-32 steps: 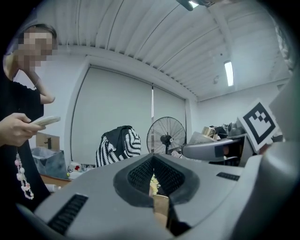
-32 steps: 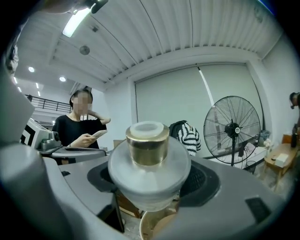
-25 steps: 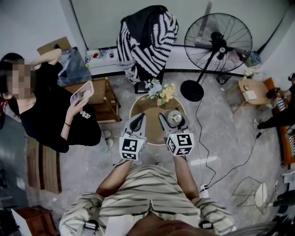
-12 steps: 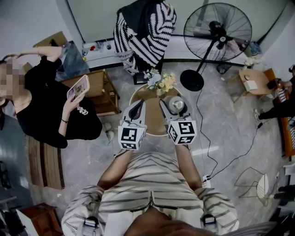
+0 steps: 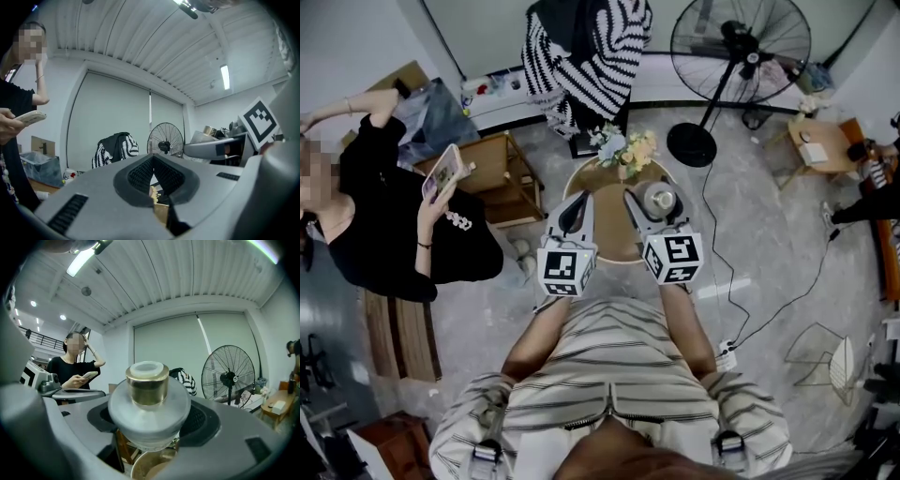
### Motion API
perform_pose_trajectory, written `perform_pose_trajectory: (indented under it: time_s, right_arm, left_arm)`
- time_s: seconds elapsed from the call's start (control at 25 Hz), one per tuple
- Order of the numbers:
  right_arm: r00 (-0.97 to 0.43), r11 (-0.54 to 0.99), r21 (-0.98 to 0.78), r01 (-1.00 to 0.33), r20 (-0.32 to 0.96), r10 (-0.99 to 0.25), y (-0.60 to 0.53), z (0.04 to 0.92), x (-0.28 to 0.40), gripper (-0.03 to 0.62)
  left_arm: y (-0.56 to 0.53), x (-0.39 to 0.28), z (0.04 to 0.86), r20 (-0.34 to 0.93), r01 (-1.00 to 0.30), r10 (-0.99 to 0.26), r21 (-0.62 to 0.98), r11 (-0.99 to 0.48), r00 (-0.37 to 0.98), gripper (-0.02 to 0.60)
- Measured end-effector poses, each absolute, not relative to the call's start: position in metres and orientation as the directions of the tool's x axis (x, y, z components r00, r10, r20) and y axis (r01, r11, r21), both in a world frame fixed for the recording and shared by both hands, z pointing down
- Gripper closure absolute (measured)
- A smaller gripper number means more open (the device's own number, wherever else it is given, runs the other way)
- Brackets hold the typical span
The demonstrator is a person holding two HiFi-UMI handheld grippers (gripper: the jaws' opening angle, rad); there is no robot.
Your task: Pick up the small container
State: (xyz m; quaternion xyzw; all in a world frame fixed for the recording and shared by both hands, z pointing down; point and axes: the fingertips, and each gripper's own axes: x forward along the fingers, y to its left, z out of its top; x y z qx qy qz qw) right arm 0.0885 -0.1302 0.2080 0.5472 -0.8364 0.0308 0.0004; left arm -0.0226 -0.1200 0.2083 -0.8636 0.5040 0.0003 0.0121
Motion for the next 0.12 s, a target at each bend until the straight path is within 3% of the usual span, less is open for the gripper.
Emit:
perform_pose_trajectory:
  time_s: [0.12]
  right_arm:
    - [-0.402,0.4,-0.049,-0.915,0.035,-0.915,-0.1328,0.2072,0.0918,0.247]
  left_arm:
    - [-0.1221,-0.0189,0.2081,-0.015,-0.87,-0.87,-0.021,-0.492,0.493,0.58]
